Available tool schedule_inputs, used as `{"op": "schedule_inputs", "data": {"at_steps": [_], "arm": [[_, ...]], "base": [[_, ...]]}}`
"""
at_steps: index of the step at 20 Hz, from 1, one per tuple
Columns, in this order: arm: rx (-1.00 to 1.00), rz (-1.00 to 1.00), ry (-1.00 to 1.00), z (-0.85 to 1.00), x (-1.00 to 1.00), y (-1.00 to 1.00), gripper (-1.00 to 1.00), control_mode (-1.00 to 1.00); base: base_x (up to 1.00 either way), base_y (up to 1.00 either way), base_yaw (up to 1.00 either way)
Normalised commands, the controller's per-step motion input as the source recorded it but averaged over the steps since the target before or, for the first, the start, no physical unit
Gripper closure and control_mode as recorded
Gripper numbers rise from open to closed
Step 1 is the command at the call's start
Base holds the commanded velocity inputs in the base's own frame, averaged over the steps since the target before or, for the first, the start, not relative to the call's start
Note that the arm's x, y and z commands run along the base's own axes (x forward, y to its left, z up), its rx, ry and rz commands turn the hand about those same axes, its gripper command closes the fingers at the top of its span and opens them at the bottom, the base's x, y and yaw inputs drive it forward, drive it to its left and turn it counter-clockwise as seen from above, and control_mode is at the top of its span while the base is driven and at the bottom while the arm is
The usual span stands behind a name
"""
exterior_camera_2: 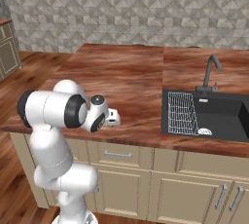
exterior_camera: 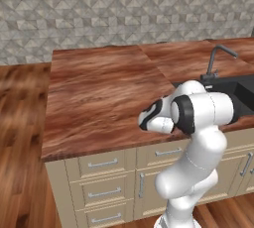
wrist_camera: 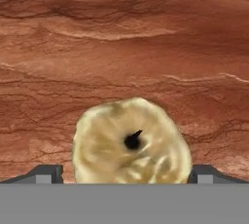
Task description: Pick the jar and candle from the dining table and place them in the open cabinet. Close the cabinet after placing the objects.
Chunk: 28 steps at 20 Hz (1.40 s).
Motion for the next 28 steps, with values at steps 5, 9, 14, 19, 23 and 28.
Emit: {"op": "schedule_inputs", "data": {"at_steps": [5,9,14,19,23,28], "arm": [[0.00,0.03,0.00,-0.18,0.23,0.06,-1.00,-1.00],[0.00,0.02,0.00,-0.26,0.25,0.11,1.00,-1.00],[0.00,0.01,0.00,-0.29,0.09,0.00,1.00,-1.00],[0.00,0.00,-0.08,0.02,-0.20,0.00,1.00,-1.00],[0.00,0.00,-0.24,0.37,-0.68,0.00,1.00,-1.00],[0.00,0.00,-0.25,0.57,-0.65,0.00,1.00,-1.00]], "base": [[0.00,0.00,0.00],[0.00,0.00,0.00],[0.00,0.00,0.00],[0.00,0.00,0.00],[0.00,0.00,0.00],[0.00,0.00,0.00]]}}
